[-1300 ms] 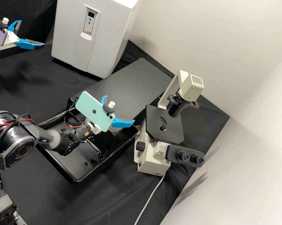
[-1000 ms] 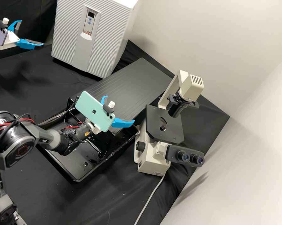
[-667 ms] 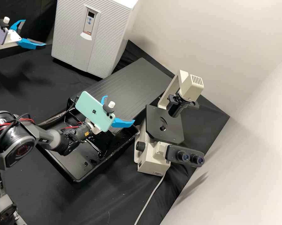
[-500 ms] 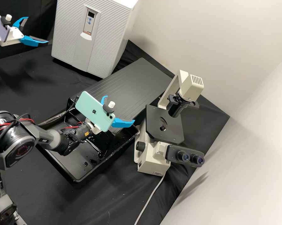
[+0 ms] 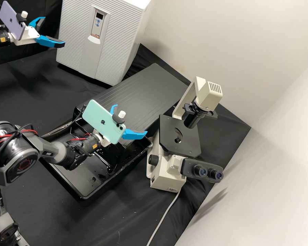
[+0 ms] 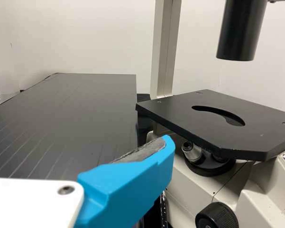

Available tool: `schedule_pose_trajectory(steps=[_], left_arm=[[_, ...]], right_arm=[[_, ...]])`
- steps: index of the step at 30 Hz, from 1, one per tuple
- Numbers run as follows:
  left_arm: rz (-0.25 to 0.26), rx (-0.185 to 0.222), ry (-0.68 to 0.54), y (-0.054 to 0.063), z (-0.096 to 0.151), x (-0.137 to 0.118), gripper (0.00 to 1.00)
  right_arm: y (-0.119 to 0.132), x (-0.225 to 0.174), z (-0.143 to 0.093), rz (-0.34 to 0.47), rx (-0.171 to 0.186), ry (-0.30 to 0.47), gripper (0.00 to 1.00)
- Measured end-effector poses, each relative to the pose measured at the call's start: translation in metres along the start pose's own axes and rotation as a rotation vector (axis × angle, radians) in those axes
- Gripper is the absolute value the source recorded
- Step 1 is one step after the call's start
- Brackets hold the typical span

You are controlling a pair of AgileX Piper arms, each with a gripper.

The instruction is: Open the incubator door

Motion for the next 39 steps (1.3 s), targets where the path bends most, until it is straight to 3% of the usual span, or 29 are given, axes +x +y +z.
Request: schedule_pose_trajectory(steps=[4, 19, 27, 33, 39], left_arm=[[0.012, 0.005, -0.045, 0.004, 0.001, 0.012, 1.0], [0.067, -0.048, -0.085, 0.021, 0.001, 0.03, 1.0], [0.03, -0.093, -0.097, 0.007, -0.005, 0.037, 1.0], [0.014, -0.099, -0.093, -0.003, -0.008, 0.043, 1.0], [0.004, -0.101, -0.087, -0.006, -0.01, 0.046, 1.0]], right_arm=[[0.0, 0.0, 0.0, 0.0, 0.0, 0.0, 1.0], [0.0, 0.0, 0.0, 0.0, 0.0, 0.0, 1.0], [0.0, 0.0, 0.0, 0.0, 0.0, 0.0, 1.0], [0.0, 0.0, 0.0, 0.0, 0.0, 0.0, 1.0], [0.0, 0.0, 0.0, 0.0, 0.0, 0.0, 1.0]])
